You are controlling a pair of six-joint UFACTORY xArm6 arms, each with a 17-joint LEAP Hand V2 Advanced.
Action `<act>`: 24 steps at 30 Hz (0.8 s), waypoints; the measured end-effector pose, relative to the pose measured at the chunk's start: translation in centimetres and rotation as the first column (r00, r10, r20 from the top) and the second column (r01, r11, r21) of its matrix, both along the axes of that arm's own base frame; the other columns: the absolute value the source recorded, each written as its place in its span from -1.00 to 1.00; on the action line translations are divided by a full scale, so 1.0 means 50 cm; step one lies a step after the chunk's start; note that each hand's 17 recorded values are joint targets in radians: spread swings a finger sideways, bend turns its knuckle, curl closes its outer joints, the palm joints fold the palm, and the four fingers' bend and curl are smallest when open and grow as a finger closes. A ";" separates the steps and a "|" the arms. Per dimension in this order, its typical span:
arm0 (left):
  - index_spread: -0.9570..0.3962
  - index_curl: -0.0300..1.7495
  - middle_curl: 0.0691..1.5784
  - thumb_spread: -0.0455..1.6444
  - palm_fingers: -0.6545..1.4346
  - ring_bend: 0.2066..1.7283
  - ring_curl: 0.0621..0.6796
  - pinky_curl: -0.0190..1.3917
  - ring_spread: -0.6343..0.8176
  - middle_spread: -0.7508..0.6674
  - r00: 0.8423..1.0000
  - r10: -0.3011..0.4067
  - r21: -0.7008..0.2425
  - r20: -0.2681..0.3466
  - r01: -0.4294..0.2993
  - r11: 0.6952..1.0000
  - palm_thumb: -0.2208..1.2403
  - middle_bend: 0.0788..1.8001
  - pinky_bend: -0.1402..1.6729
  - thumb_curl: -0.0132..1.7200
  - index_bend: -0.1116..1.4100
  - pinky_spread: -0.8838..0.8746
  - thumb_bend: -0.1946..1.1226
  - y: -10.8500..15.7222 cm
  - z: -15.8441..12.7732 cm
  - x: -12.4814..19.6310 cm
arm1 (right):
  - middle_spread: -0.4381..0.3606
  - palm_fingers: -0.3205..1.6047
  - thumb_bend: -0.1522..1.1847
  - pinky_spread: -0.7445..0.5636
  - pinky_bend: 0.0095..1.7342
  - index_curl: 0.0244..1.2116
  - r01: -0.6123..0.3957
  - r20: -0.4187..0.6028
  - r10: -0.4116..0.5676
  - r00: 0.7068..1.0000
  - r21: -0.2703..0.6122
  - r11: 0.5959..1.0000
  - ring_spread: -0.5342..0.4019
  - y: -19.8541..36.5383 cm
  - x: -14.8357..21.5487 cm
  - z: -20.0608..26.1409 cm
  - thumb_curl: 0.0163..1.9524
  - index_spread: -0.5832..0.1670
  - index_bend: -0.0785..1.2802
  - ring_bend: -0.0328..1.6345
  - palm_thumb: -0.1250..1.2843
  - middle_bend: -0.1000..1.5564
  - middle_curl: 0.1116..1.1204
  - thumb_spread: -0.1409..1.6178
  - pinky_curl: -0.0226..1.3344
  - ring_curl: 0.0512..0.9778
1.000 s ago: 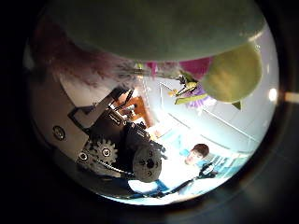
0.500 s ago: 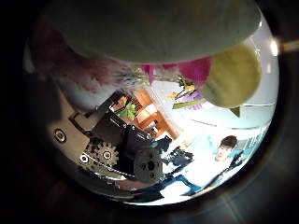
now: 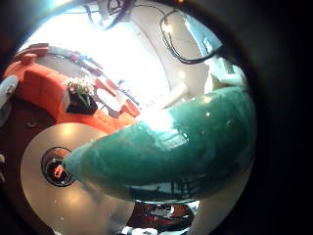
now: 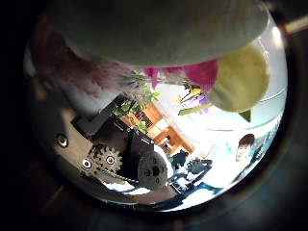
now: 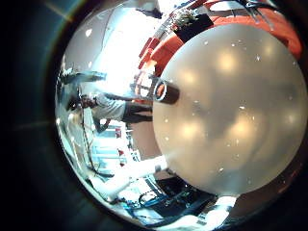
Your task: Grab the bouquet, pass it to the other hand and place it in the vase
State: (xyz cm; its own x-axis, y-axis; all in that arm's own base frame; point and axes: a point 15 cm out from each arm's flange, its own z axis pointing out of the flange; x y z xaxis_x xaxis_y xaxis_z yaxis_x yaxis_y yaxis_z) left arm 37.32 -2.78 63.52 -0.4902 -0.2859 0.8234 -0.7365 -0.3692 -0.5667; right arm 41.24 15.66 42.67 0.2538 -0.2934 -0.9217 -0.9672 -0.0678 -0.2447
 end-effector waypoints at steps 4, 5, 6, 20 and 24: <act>-0.65 0.48 0.37 0.39 0.50 0.93 0.61 0.77 -0.65 -0.72 1.000 0.013 -0.004 0.003 -0.013 1.000 0.77 0.26 0.52 0.05 0.03 -0.68 -0.59 0.004 -0.017 0.007 | 0.37 -0.66 -0.81 0.76 -0.38 -0.56 0.001 -0.002 -0.001 1.000 0.000 1.000 0.54 -0.001 0.001 -0.002 -0.47 -0.16 -0.66 -0.40 0.23 -0.64 -0.55 0.30 -0.42 -0.56; -0.65 0.49 0.37 0.40 0.50 0.92 0.61 0.77 -0.65 -0.72 1.000 0.014 -0.007 0.001 -0.014 1.000 0.77 0.25 0.52 0.05 0.02 -0.68 -0.59 0.005 -0.024 0.009 | 0.37 -0.65 -0.81 0.76 -0.38 -0.56 0.000 -0.007 0.000 1.000 0.001 1.000 0.54 -0.001 0.001 -0.006 -0.47 -0.16 -0.66 -0.40 0.23 -0.64 -0.55 0.30 -0.42 -0.56; -0.66 0.50 0.37 0.40 0.51 0.92 0.61 0.77 -0.65 -0.72 1.000 0.015 -0.011 -0.002 -0.015 1.000 0.77 0.25 0.52 0.05 0.02 -0.68 -0.60 0.005 -0.031 0.009 | 0.38 -0.65 -0.81 0.76 -0.38 -0.56 0.000 -0.013 0.000 1.000 0.002 1.000 0.54 -0.001 0.001 -0.011 -0.48 -0.15 -0.66 -0.40 0.23 -0.64 -0.55 0.30 -0.42 -0.55; -0.66 0.57 0.38 0.41 0.53 0.89 0.59 0.79 -0.65 -0.74 0.997 0.075 -0.015 0.027 -0.075 0.997 0.78 0.21 0.48 0.08 -0.07 -0.70 -0.63 0.021 -0.112 0.035 | 0.38 -0.61 -0.81 0.76 -0.40 -0.57 -0.005 -0.063 0.006 0.998 0.016 1.000 0.55 0.002 -0.014 -0.060 -0.48 -0.12 -0.64 -0.42 0.24 -0.64 -0.55 0.30 -0.47 -0.56; -0.66 0.58 0.38 0.41 0.54 0.88 0.59 0.80 -0.65 -0.74 0.997 0.081 -0.019 0.018 -0.081 0.997 0.79 0.20 0.47 0.08 -0.09 -0.70 -0.64 0.024 -0.128 0.044 | 0.37 -0.60 -0.80 0.76 -0.41 -0.57 -0.007 -0.059 0.008 0.998 0.016 1.000 0.54 0.002 -0.014 -0.060 -0.48 -0.11 -0.65 -0.43 0.25 -0.64 -0.55 0.31 -0.48 -0.56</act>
